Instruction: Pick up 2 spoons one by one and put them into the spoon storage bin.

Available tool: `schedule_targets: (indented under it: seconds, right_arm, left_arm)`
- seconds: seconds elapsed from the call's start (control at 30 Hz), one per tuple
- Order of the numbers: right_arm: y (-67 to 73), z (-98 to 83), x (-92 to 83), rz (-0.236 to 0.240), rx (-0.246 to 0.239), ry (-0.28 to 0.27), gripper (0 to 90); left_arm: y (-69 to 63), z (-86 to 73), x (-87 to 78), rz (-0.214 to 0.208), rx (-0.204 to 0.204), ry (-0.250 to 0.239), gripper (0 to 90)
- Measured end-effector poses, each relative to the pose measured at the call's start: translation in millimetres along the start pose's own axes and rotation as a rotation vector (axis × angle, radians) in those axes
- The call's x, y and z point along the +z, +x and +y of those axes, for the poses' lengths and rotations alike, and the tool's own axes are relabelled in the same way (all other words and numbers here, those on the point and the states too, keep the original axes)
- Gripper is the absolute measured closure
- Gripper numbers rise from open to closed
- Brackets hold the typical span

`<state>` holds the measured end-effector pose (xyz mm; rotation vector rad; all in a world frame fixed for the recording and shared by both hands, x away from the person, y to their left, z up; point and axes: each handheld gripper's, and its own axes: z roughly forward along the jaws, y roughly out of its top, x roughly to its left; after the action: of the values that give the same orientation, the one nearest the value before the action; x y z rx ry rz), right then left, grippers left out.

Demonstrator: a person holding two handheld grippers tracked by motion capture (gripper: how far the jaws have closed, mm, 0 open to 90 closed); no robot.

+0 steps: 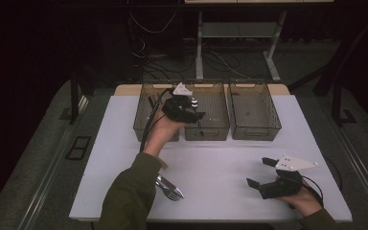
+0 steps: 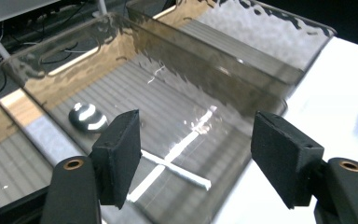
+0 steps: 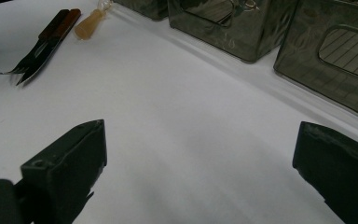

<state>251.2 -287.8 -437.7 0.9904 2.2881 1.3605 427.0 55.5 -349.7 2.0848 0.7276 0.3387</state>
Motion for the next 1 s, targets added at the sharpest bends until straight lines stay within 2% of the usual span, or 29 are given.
schedule_targets:
  seconds: [0.13,0.33,0.37,0.4,0.53,0.67,0.77,0.83,1.0]
  right_arm:
    - [0.1,0.1,0.1,0.0,0.006,0.0,3.1]
    - [0.2,0.0,0.6,0.008,-0.001,0.004,3.1]
    - [0.3,0.1,0.7,0.007,0.001,0.005,3.1]
    - [0.4,0.2,0.9,0.007,0.0,0.006,3.1]
    - [0.2,-0.6,1.7,0.004,0.0,0.014,3.1]
    - [0.0,-0.6,1.7,0.0,0.0,0.015,3.1]
    - [0.5,-0.6,1.7,-0.004,-0.002,0.017,3.1]
    - [0.8,-0.5,2.0,-0.006,-0.004,0.017,3.1]
    - [0.3,-0.8,2.6,-0.008,-0.004,0.021,3.1]
  left_arm:
    - [-4.4,-14.8,-11.9,-0.004,0.017,0.016,30.1]
    - [-10.4,-34.2,-28.8,-0.011,0.021,0.004,27.7]
    - [-10.5,-37.7,-32.3,-0.011,0.034,0.008,27.6]
    - [-12.6,-42.0,-35.4,-0.01,0.018,0.001,27.6]
    - [-15.4,-60.1,-49.4,-0.006,0.024,-0.002,32.6]
    - [-17.8,-77.7,-62.7,-0.002,0.033,0.009,45.6]
    - [-20.2,-89.8,-71.8,0.001,0.033,0.014,59.8]
    - [-21.0,-97.6,-76.9,0.008,0.05,0.036,66.5]
    - [-21.9,-115.6,-84.7,0.008,0.039,0.06,82.2]
